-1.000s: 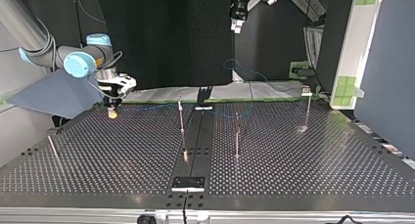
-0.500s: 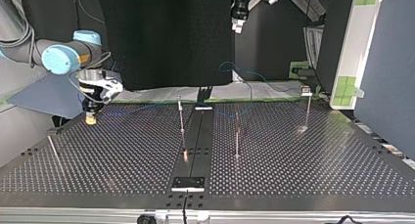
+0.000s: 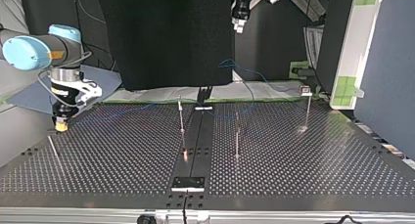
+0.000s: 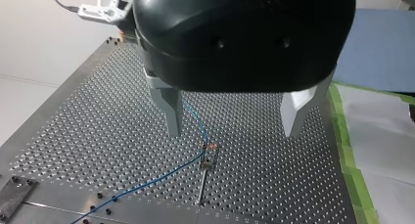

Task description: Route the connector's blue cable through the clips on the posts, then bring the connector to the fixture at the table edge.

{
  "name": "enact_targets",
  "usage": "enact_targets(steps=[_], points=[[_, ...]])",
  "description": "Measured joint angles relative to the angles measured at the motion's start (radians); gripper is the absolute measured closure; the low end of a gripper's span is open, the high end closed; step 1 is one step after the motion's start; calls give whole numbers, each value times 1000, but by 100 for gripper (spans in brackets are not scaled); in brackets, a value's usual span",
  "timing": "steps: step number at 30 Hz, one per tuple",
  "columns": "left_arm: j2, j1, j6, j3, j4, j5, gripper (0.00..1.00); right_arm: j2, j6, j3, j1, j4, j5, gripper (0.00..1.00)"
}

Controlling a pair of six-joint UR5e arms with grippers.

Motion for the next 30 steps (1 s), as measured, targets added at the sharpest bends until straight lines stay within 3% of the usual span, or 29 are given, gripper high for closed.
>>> enact_targets(steps=[7,15,23,30], points=[[0,0,9,0,-4,-6,0,-59,-13,-4,-14,27,-3,100],[0,0,30,0,-16,-20,0,-20,-17,19,-46,12,-24,100],[0,0,57,1,-39,-33,0,32,-32,71,-104,-38,-70,100],[0,4,65,1,-42,-35,0,38,-7,118,-168,-102,-133,100]])
